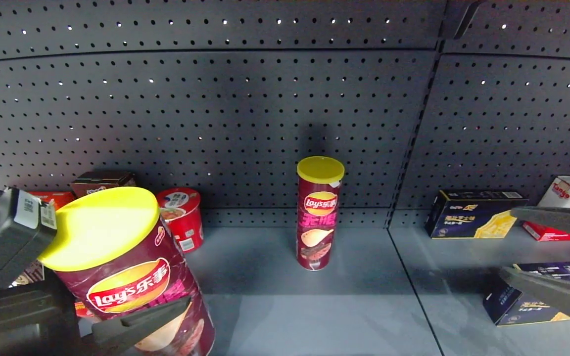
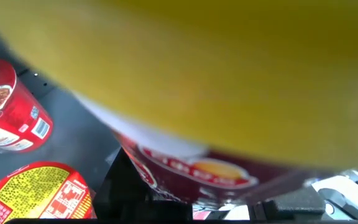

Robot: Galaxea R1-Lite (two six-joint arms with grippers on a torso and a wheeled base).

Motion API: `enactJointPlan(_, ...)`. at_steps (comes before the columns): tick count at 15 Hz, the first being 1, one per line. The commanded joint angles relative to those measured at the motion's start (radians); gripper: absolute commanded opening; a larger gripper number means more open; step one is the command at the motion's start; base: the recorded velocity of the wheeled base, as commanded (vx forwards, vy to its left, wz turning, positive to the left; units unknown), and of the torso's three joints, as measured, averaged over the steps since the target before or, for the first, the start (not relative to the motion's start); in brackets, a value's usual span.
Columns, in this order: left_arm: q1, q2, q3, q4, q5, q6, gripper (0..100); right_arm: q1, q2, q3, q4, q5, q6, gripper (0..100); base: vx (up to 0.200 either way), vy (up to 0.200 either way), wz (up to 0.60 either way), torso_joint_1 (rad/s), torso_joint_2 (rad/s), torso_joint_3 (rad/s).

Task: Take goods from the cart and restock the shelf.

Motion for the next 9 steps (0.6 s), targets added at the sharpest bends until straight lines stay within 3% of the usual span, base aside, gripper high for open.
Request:
enactJointPlan(1,0.002,0.009,-0.003,-0.001,-0.004,-0.001,0,0.006,0.233,-0.009,-0.171,0.044,-0.004,100,0.000,0.000,0.00,0.000,0.00,0.000)
enactJointPlan(5,0.002,0.024,0.002,0.002,-0.010,-0.001,0,0.006,0.343,-0.031,-0.243,0.171,-0.005,100,0.000,0.000,0.00,0.000,0.00,0.000)
enactJointPlan(6,0.004,0.029,0.002,0.002,-0.030,-0.003,0,0.006,0.365,-0.046,-0.243,0.185,-0.019,100,0.000,0.000,0.00,0.000,0.00,0.000)
enactJointPlan(7,0.019,0.027,0.000,0.002,-0.090,-0.003,0,-0.003,0.395,-0.063,-0.244,0.226,-0.056,100,0.000,0.000,0.00,0.000,0.00,0.000)
enactJointPlan(9,0.035,0.026,0.002,0.001,-0.126,-0.001,0,-0.015,0.424,-0.078,-0.246,0.275,-0.088,100,0.000,0.000,0.00,0.000,0.00,0.000)
